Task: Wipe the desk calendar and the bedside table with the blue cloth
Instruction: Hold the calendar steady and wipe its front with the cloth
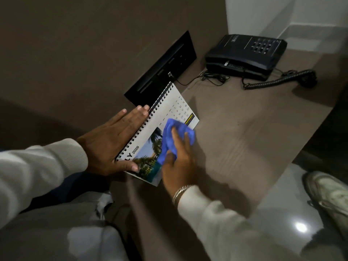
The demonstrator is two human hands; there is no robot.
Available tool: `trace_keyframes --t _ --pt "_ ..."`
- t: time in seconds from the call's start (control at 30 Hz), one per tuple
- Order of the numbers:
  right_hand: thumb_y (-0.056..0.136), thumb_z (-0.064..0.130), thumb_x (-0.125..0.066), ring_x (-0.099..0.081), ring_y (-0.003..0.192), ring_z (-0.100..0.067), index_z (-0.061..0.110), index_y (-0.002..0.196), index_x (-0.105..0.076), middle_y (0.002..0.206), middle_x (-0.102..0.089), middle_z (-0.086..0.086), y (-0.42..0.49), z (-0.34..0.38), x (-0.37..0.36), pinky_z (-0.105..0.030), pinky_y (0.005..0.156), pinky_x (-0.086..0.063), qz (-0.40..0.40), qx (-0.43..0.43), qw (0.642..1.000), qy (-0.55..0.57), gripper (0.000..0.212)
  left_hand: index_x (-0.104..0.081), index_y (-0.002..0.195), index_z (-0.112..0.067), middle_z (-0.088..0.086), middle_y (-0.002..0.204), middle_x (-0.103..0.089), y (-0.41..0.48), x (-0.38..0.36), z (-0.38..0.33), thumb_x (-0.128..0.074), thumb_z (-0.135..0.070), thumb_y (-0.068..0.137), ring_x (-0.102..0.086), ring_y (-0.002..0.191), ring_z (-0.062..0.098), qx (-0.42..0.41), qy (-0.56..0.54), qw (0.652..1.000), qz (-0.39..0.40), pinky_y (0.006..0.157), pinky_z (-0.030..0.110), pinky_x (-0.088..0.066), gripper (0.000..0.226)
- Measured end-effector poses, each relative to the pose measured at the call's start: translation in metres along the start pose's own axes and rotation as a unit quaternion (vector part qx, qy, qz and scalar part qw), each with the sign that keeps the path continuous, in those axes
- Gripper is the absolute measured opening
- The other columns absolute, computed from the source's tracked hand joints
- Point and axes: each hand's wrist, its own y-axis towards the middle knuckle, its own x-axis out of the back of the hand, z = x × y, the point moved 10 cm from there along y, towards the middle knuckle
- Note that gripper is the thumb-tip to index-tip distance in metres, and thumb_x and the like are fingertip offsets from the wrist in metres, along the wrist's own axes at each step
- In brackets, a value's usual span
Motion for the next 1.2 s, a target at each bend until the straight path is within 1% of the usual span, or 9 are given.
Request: trace_keyframes --t 0.17,0.3,0.53,0.6,0.7,0.77,0.93,1.07,1.2 --pt "0.094 0.011 -0.046 -0.015 0.137 0.006 0.044 0.140 -0.032 0.160 -0.017 0.005 -0.002 0.019 -0.001 0.005 0.091 -0.027 -0.051 0.034 0.994 0.095 0.058 0.014 0.154 -0.009 0.010 0.165 0.009 -0.002 0.001 -0.001 -0.034 -0.084 0.078 0.011 0.153 0.016 -0.005 -0.004 1.000 -0.015 0.124 0.035 0.004 0.117" --pt "0.093 0.013 -0.046 -0.018 0.145 -0.015 0.039 0.144 -0.029 0.160 -0.017 -0.002 0.048 0.010 0.017 -0.027 0.110 -0.031 -0.068 -0.019 0.995 0.064 0.059 0.018 0.153 -0.012 0.007 0.165 0.014 0.000 -0.001 0.001 -0.031 -0.085 0.076 0.013 0.153 0.016 -0.003 -0.014 1.000 -0.008 0.124 0.035 0.004 0.117" --pt "0.091 0.009 -0.050 -0.041 0.136 -0.028 0.036 0.141 -0.036 0.159 -0.020 -0.003 -0.017 -0.006 -0.011 -0.039 0.102 -0.049 0.006 -0.001 1.000 0.013 0.058 0.009 0.154 -0.005 0.012 0.165 0.008 -0.002 0.002 -0.001 -0.035 -0.080 0.079 0.009 0.154 0.020 -0.014 -0.019 0.999 -0.027 0.125 0.038 0.002 0.115" --pt "0.093 0.010 -0.049 -0.048 0.129 -0.032 0.041 0.140 -0.035 0.159 -0.020 -0.003 -0.030 -0.001 -0.019 -0.036 0.091 -0.055 0.024 0.018 0.999 0.020 0.058 0.008 0.154 -0.005 0.012 0.165 0.007 -0.002 0.002 -0.001 -0.036 -0.080 0.079 0.009 0.154 0.019 -0.017 -0.016 0.999 -0.031 0.125 0.037 0.003 0.115" --pt "0.091 0.006 -0.047 -0.022 0.142 -0.008 0.036 0.141 -0.037 0.159 -0.022 -0.002 -0.015 0.030 -0.008 -0.028 0.104 -0.044 -0.017 0.125 0.992 0.011 0.060 0.011 0.154 -0.008 0.009 0.165 0.011 -0.002 0.001 0.000 -0.036 -0.082 0.078 0.012 0.153 0.017 -0.018 -0.011 0.999 -0.039 0.125 0.033 0.006 0.116" --pt "0.089 0.003 -0.046 -0.017 0.144 -0.010 0.033 0.142 -0.037 0.160 -0.021 -0.005 0.014 0.042 0.004 -0.029 0.104 -0.043 -0.038 0.158 0.987 -0.018 0.062 0.015 0.154 -0.011 0.006 0.164 0.014 -0.001 0.000 0.002 -0.035 -0.083 0.078 0.013 0.153 0.015 -0.017 -0.009 0.999 -0.040 0.124 0.032 0.007 0.116" --pt "0.090 0.006 -0.049 -0.032 0.139 -0.021 0.030 0.144 -0.034 0.159 -0.022 -0.010 0.036 0.018 0.014 -0.016 0.092 -0.032 -0.038 0.089 0.991 -0.089 0.061 0.011 0.154 -0.007 0.011 0.166 0.009 -0.002 0.000 0.005 -0.036 -0.082 0.078 0.011 0.154 0.019 -0.011 -0.004 0.999 -0.035 0.125 0.039 0.000 0.116" --pt "0.092 0.016 -0.050 -0.040 0.135 -0.025 0.039 0.144 -0.028 0.160 -0.018 -0.004 -0.023 -0.002 -0.016 -0.027 0.088 -0.047 0.028 0.103 0.985 -0.134 0.061 0.009 0.154 -0.006 0.011 0.166 0.009 -0.001 0.001 0.002 -0.039 -0.080 0.079 0.012 0.154 0.019 -0.013 -0.006 0.999 -0.037 0.126 0.040 0.001 0.116" --pt "0.093 0.012 -0.049 -0.023 0.141 -0.010 0.035 0.144 -0.030 0.160 -0.015 -0.003 -0.034 0.017 -0.015 -0.025 0.097 -0.043 0.007 0.155 0.985 -0.073 0.059 0.006 0.154 -0.004 0.013 0.166 0.007 -0.003 0.002 0.001 -0.038 -0.080 0.080 0.010 0.154 0.022 -0.014 0.009 0.999 -0.041 0.126 0.043 0.000 0.115"
